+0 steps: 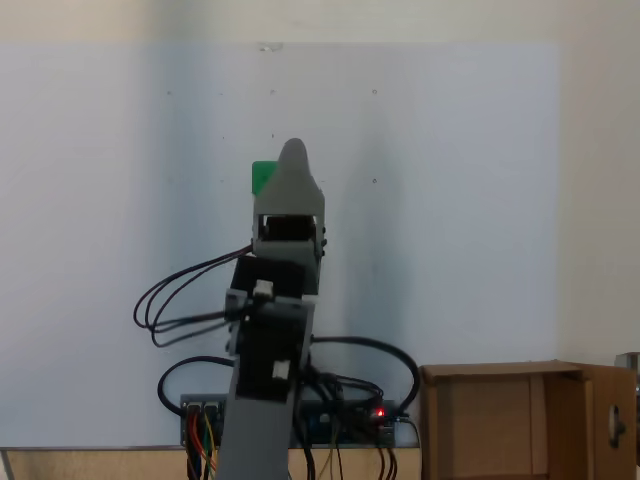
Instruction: Grasp a green dice and put it in the bin.
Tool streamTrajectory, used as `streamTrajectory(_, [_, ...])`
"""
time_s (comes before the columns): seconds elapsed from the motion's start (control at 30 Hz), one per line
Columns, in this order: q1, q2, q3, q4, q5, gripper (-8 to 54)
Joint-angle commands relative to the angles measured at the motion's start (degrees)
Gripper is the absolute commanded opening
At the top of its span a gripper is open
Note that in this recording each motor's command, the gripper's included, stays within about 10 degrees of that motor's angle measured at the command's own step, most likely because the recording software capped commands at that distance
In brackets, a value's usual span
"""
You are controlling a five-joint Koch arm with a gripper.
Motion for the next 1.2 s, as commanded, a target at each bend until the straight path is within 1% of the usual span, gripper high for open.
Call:
streamTrajectory(0.0, [-1.58, -2.46, -5.54, 9.21, -3.43, 44.0])
streamTrajectory(0.13, [-3.52, -5.80, -11.34, 20.72, -3.16, 44.2])
streamTrajectory(0.2, [-3.69, -6.06, -11.95, 26.44, 0.00, 44.1])
streamTrajectory(0.3, [-3.69, -6.77, -12.39, 30.76, 1.14, 43.6])
streamTrajectory(0.4, [-2.99, -7.73, -12.39, 33.05, 7.73, 41.7])
streamTrajectory(0.47, [-1.58, -7.73, -12.39, 33.66, 12.22, 41.4])
streamTrajectory(0.57, [-1.32, -7.73, -12.39, 33.93, 15.21, 41.4])
streamTrajectory(0.73, [-2.72, -7.65, -12.92, 33.13, 15.56, 41.7])
streamTrajectory(0.87, [-4.13, -8.17, -13.36, 28.30, 15.73, 41.7])
streamTrajectory(1.03, [-4.22, -13.36, -19.60, 25.93, 15.56, 41.6])
streamTrajectory(1.17, [-5.63, -16.17, -20.13, 25.84, 15.64, 41.6])
